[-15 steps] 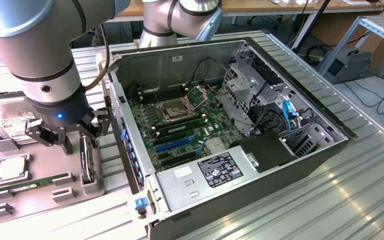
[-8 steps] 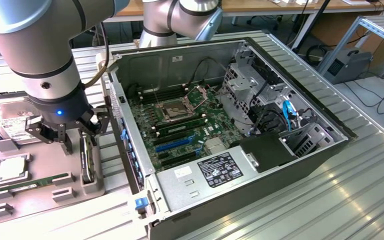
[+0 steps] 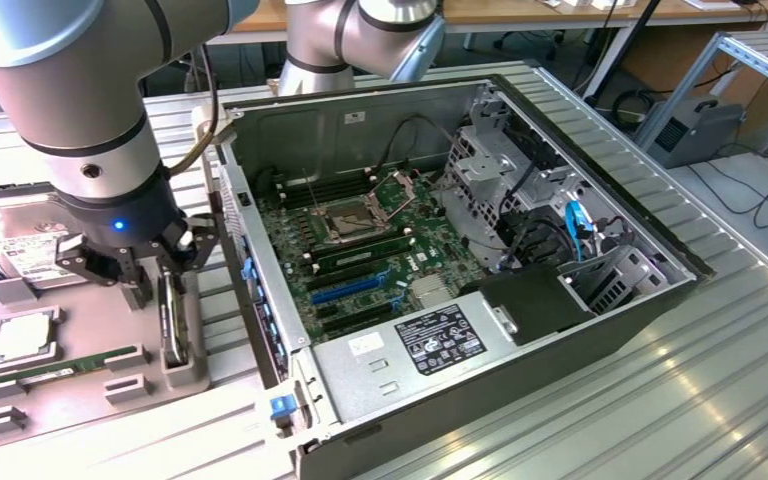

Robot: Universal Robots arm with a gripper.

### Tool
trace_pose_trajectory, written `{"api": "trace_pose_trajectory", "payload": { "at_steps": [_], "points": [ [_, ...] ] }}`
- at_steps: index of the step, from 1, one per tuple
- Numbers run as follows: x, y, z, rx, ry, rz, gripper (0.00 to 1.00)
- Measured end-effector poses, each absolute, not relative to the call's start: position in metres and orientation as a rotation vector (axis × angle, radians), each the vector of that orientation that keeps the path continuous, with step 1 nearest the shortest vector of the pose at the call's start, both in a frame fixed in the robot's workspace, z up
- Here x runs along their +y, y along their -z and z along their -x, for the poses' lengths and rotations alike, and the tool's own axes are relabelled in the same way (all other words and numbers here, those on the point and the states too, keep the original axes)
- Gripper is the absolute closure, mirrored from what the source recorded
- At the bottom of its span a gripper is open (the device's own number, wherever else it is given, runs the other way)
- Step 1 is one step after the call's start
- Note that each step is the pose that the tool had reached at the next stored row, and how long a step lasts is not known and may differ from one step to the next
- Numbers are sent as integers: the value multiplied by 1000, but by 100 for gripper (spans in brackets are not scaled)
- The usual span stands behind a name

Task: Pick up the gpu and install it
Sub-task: 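Pick up the gpu and move the gpu toward the slot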

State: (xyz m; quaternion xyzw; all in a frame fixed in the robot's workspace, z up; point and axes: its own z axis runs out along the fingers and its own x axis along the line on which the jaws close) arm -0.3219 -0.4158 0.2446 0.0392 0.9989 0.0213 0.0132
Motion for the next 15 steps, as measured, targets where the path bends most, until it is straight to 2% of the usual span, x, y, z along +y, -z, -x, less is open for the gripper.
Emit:
{"api": "trace_pose_trajectory", "payload": {
  "at_steps": [3, 15],
  "points": [
    [-416, -245, 322, 3112, -66, -122, 72],
    [-416, -245, 322, 3112, -66, -122, 73]
  ]
}}
